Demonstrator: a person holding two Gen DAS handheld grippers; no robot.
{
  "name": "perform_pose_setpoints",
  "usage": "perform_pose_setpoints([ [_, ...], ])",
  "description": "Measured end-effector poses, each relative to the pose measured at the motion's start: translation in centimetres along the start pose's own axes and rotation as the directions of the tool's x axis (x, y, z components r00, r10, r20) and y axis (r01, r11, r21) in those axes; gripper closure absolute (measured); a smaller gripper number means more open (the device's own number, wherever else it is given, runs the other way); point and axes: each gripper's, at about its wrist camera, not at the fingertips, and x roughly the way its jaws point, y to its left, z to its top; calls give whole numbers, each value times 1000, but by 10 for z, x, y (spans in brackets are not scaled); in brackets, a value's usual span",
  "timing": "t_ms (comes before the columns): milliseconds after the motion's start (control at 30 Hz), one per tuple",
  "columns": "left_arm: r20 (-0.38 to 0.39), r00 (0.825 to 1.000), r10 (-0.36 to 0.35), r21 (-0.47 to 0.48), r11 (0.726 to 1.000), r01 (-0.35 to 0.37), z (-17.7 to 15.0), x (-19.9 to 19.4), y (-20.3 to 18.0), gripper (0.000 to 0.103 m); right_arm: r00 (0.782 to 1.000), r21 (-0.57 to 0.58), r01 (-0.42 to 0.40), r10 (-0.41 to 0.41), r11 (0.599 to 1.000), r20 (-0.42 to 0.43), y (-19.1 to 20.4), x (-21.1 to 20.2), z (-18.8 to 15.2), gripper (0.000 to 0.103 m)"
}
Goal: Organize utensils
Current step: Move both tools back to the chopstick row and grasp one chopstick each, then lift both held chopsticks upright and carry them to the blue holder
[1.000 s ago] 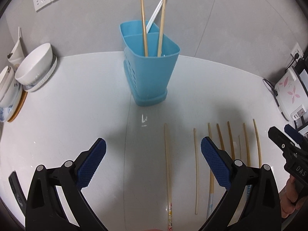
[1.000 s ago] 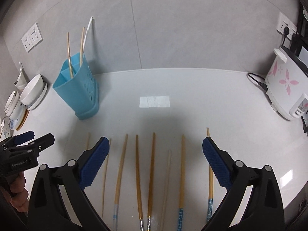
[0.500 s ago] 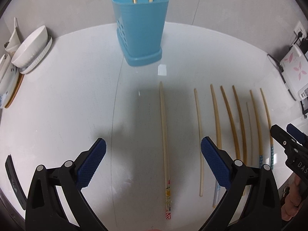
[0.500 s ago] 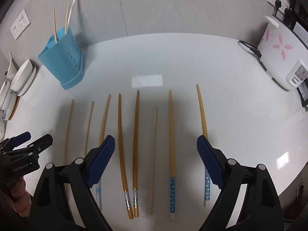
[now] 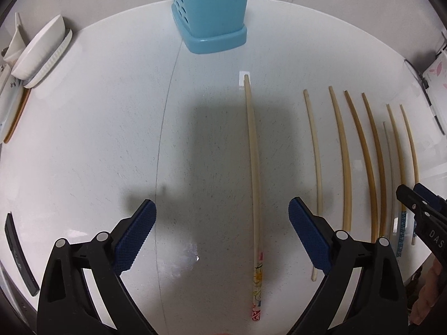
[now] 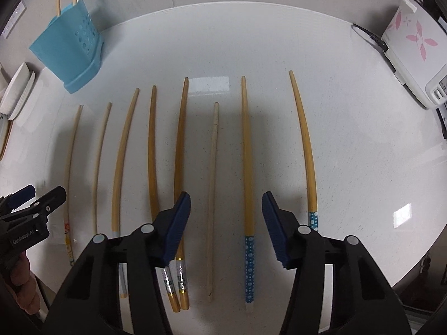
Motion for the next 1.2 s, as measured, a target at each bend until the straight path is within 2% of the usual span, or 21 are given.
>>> perform_pose_setpoints([
  [233, -45, 999, 24, 14, 1000, -24, 3, 12, -1, 17, 999, -28, 27, -28, 999, -28, 7, 7, 3, 62],
  [333, -58, 998, 31, 20, 999, -30, 5, 15, -1, 22, 999, -39, 29, -30, 999, -40, 10, 9, 7, 71],
  [400, -68, 997, 34, 30, 999, -32, 5, 15, -1, 23, 998, -38, 22, -24, 999, -54, 10, 12, 11, 72],
  [567, -105, 994, 10, 42, 999, -5, 11, 13, -8, 37, 994, -28, 20, -23, 999, -103, 9, 21, 20, 83],
  [667, -118, 993, 3, 44, 999, 2, 13, 11, -9, 52, 993, -24, 13, -15, 1000, -115, 8, 24, 24, 86],
  [733, -128, 992, 3, 46, 999, 3, 16, 10, -10, 69, 993, -26, 14, -17, 1000, -119, 9, 24, 25, 89],
  [767, -133, 991, 4, 46, 999, 2, 17, 9, -10, 74, 992, -22, 8, -10, 1000, -125, 9, 25, 27, 94],
  [800, -136, 991, 2, 47, 999, 5, 18, 8, -11, 86, 991, -20, 2, -5, 1000, -130, 7, 26, 28, 99],
  [833, -140, 990, -2, 48, 999, 9, 20, 8, -11, 96, 990, -21, 1, -4, 1000, -138, 7, 27, 29, 99],
  [967, -141, 990, -16, 51, 998, 24, 20, 4, -15, 97, 989, -7, 2, -3, 1000, -148, 6, 26, 33, 99],
  [1200, -69, 996, -49, 62, 997, 53, 23, -21, -12, 97, 993, 3, -17, 17, 1000, -119, 4, 8, 39, 99],
])
